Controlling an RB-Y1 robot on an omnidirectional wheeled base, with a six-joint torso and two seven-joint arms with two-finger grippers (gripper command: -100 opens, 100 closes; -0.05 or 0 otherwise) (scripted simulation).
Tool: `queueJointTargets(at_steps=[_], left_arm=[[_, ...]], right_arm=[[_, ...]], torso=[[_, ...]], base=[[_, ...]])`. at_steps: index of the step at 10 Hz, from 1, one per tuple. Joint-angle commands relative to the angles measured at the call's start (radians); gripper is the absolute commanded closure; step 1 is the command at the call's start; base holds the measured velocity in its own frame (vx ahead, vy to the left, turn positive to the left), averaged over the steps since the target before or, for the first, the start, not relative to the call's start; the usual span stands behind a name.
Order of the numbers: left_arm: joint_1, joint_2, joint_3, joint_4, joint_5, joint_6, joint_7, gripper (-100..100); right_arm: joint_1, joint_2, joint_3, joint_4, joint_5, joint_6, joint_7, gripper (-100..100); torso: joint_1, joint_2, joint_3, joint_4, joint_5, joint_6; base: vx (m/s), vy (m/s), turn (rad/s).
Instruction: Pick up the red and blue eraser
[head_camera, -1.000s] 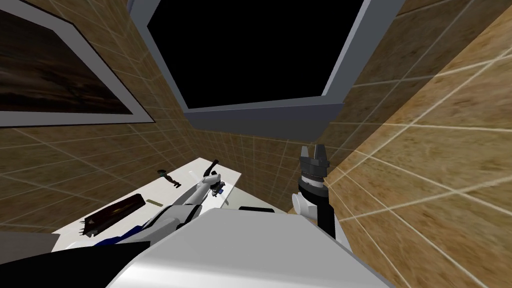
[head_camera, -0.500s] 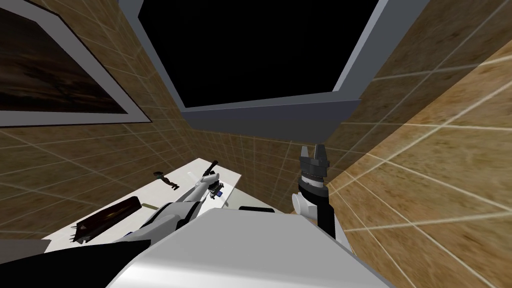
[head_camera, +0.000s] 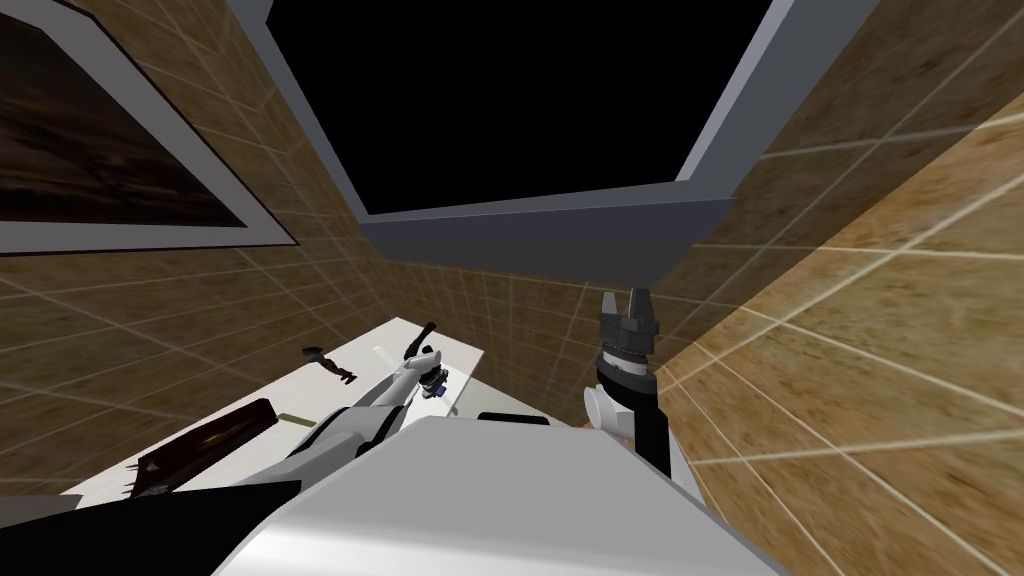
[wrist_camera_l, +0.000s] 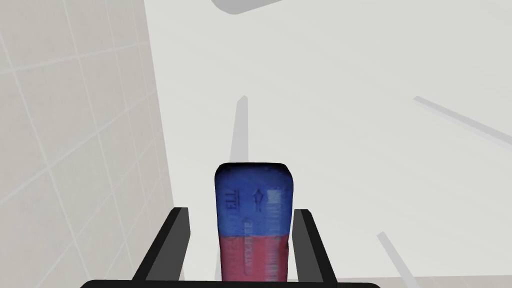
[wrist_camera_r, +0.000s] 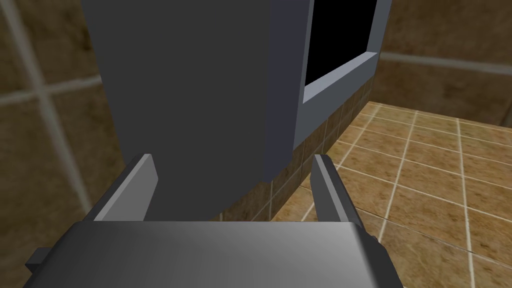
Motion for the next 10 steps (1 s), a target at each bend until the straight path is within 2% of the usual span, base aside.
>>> queueJointTargets(at_steps=[1,4,5,6,7,8,9,10], left_arm=[[0.0,0.0,0.0,0.0,0.0,0.0,0.0,100],[0.001,0.001,0.0,0.001,0.0,0.002,0.0,100],[0.001,0.001,0.0,0.001,0.0,0.002,0.0,0],[-0.006,0.02,0.007,-0.022,0.01,0.037,-0.012,100],[-0.011,0.033,0.012,-0.035,0.015,0.06,-0.019,100],[-0.011,0.033,0.012,-0.035,0.015,0.06,-0.019,100],[0.004,0.032,0.012,-0.061,0.014,0.07,-0.012,100],[0.002,0.032,0.012,-0.057,0.014,0.069,-0.014,0]], right_arm=[[0.0,0.0,0.0,0.0,0.0,0.0,0.0,0],[0.0,0.0,0.0,0.0,0.0,0.0,0.0,0],[0.0,0.0,0.0,0.0,0.0,0.0,0.0,0],[0.0,0.0,0.0,0.0,0.0,0.0,0.0,0],[0.0,0.0,0.0,0.0,0.0,0.0,0.0,0],[0.0,0.0,0.0,0.0,0.0,0.0,0.0,0],[0.0,0.0,0.0,0.0,0.0,0.0,0.0,0],[0.0,0.0,0.0,0.0,0.0,0.0,0.0,0]], torso=[[0.0,0.0,0.0,0.0,0.0,0.0],[0.001,-0.002,-0.001,0.0,0.001,0.001],[0.001,-0.002,-0.001,0.0,0.001,0.001],[0.001,-0.002,-0.001,0.0,0.001,0.001],[-0.002,-0.002,-0.001,0.0,0.0,0.001],[-0.004,0.0,0.0,0.0,0.0,0.001],[-0.004,-0.001,0.0,0.0,0.0,0.002],[-0.001,-0.002,-0.001,0.0,0.001,0.002]], base=[[-0.005,0.004,0.02],[0.0,0.0,0.0],[0.0,0.0,0.0],[-0.01,-0.046,0.037],[-0.028,-0.079,0.051],[-0.02,-0.058,0.027],[-0.006,-0.021,0.002],[-0.002,-0.005,0.0]])
